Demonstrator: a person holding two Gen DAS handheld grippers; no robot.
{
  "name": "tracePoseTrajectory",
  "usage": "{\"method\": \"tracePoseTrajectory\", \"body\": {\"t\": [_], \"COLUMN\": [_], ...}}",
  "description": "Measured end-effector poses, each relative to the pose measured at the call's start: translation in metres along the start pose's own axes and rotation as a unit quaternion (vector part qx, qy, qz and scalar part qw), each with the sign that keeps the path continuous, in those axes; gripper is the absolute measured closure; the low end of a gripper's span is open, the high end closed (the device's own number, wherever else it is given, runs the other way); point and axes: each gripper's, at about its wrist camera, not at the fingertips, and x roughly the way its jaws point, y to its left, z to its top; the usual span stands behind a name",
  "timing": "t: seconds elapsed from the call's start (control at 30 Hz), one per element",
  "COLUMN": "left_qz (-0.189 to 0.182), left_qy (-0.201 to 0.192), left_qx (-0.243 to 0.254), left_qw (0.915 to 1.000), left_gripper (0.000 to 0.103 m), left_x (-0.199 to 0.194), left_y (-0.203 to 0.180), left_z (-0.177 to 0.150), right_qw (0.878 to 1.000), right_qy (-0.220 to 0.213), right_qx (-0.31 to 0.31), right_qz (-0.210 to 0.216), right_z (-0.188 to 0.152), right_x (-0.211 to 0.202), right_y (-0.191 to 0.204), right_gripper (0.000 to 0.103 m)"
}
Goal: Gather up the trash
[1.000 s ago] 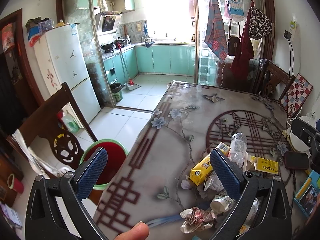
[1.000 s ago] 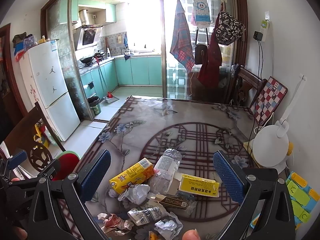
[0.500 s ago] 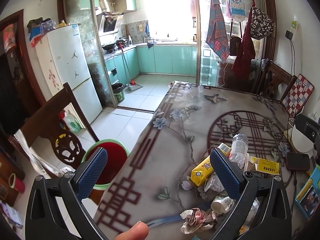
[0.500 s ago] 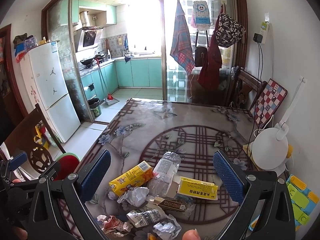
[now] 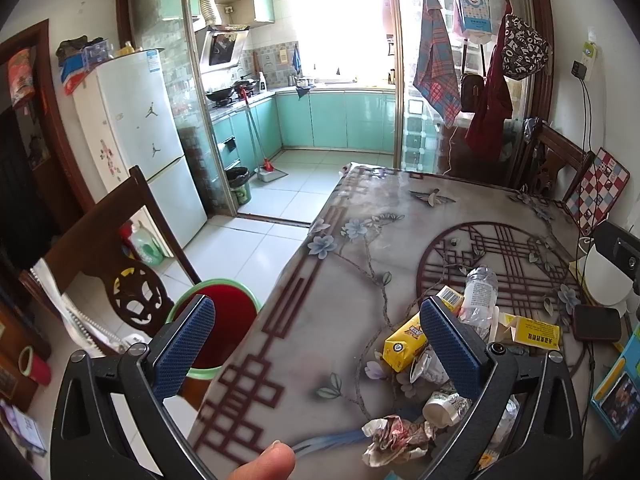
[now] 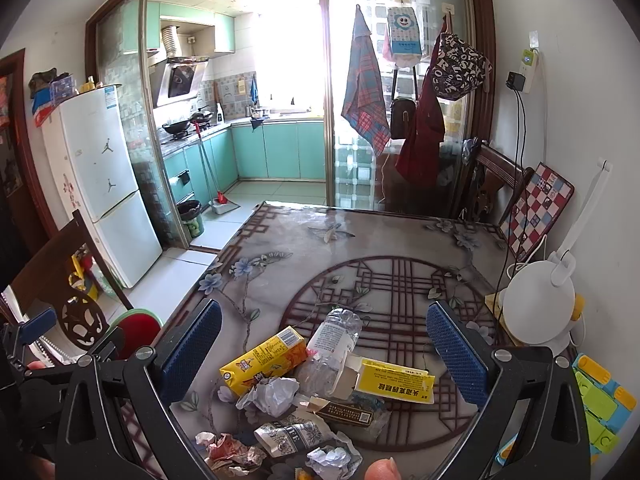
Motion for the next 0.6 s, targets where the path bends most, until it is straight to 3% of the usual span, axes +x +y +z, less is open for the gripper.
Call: {"method": "tracePoseTrajectory", "body": {"t": [0.6], "left_qz": [-0.006], "left_qy": [0.009], "left_qx": [0.006], "left_qw": [0.9999], "left_gripper": [0.000], "left_x": [0.0001], "left_y": [0.0016], "left_z": [-0.0062], "right_qw": [1.000], "right_qy": [0.012], "right_qx": [-0.007], "right_qz": [-0.001], "right_z": [-0.0056], "right_x": [-0.0036], "right_y": [0.0033], "right_gripper": [0.000]}}
